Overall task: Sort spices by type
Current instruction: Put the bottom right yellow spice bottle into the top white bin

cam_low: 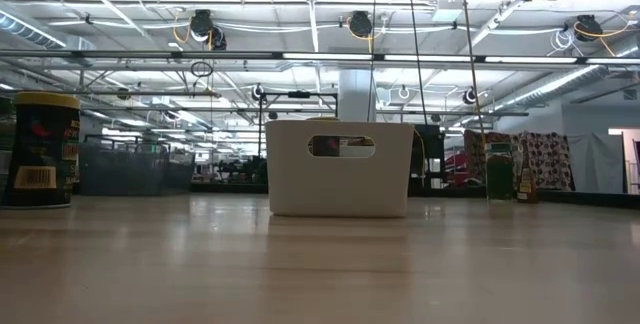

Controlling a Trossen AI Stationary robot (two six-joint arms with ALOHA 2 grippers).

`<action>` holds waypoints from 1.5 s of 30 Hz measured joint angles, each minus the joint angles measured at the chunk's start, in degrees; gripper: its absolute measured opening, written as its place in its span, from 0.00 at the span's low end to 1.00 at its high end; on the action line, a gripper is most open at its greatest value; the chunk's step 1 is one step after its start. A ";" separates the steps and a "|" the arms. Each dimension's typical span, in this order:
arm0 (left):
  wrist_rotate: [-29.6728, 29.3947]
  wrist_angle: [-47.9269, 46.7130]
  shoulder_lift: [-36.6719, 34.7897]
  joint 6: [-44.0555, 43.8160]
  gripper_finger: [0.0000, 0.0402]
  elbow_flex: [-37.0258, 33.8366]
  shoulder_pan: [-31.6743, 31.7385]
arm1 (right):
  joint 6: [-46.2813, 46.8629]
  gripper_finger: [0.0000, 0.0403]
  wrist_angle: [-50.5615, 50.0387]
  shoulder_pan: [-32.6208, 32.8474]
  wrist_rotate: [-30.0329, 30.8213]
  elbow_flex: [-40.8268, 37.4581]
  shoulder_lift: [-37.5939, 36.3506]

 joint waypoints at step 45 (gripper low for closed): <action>-1.27 -1.42 -0.02 0.48 0.24 0.00 -1.82 | 4.75 0.54 16.54 -1.44 -2.87 -17.37 -0.11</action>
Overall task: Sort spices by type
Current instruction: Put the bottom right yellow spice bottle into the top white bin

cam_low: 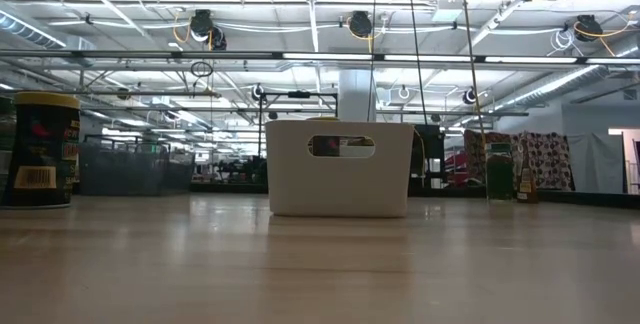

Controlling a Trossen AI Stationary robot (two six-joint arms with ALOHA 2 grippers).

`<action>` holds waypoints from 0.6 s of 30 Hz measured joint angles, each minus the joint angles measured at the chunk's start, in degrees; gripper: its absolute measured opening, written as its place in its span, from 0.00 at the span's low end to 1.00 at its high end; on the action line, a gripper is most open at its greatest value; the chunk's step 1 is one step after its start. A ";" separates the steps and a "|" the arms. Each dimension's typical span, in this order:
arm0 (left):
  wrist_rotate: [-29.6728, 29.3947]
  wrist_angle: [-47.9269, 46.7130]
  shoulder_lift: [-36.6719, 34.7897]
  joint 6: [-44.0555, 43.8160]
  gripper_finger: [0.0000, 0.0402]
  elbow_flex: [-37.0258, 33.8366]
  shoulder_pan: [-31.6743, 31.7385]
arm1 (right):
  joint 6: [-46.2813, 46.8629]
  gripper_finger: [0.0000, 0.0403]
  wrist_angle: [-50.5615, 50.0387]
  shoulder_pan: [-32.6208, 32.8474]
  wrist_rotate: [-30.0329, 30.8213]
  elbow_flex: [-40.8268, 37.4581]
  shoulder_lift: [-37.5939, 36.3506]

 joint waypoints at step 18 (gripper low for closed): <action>0.11 -0.20 -0.02 -0.03 0.24 0.00 0.05 | -12.32 0.51 -2.09 -6.66 -0.07 10.29 -5.64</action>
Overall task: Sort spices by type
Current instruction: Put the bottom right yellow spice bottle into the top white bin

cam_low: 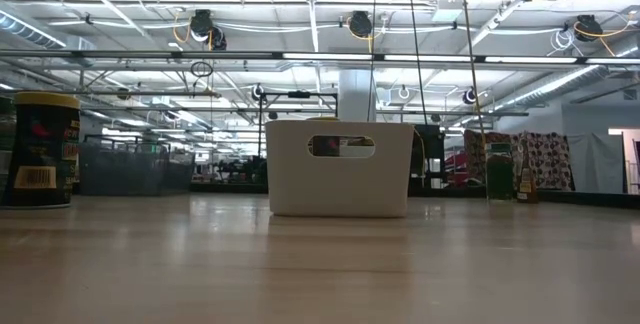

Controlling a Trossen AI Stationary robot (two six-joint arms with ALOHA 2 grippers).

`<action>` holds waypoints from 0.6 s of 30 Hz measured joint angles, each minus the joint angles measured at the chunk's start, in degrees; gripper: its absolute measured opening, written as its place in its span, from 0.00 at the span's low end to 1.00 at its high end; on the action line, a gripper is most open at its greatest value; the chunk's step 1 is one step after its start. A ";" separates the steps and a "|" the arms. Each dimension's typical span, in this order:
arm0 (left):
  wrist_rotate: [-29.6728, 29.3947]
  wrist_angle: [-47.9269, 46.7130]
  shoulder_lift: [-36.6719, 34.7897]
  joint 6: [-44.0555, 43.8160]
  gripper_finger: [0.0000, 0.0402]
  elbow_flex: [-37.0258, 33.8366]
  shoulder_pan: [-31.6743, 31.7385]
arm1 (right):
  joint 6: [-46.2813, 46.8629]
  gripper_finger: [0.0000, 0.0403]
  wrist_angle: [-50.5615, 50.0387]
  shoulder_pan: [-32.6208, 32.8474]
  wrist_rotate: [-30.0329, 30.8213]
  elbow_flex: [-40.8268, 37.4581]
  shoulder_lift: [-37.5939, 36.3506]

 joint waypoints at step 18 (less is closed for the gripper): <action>1.44 -15.32 -8.07 10.73 0.24 0.02 0.13 | -44.96 0.51 -1.74 -32.91 6.32 12.33 0.00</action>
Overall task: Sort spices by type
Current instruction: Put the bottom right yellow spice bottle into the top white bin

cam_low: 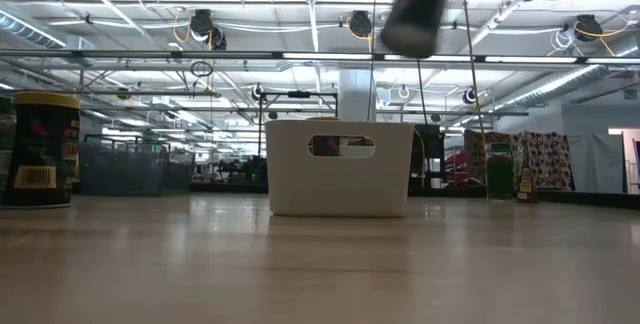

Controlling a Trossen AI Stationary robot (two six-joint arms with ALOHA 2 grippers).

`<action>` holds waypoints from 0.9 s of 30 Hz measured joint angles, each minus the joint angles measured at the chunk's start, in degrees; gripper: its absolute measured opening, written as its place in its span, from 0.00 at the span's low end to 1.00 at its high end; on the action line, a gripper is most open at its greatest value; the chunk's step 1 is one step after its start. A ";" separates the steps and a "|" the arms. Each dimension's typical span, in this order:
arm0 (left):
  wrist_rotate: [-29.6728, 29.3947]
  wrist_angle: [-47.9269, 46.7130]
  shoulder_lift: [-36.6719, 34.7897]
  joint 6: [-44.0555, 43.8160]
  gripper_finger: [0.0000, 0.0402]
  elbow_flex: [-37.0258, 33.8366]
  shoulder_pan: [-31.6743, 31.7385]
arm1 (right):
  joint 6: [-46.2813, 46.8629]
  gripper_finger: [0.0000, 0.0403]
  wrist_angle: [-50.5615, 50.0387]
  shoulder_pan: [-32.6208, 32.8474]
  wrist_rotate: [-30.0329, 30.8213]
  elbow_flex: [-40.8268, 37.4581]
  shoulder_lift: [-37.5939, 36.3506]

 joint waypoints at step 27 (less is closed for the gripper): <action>-3.48 -16.81 -9.00 11.40 0.24 -0.02 5.04 | -19.83 0.52 4.27 -16.49 -2.93 0.00 10.04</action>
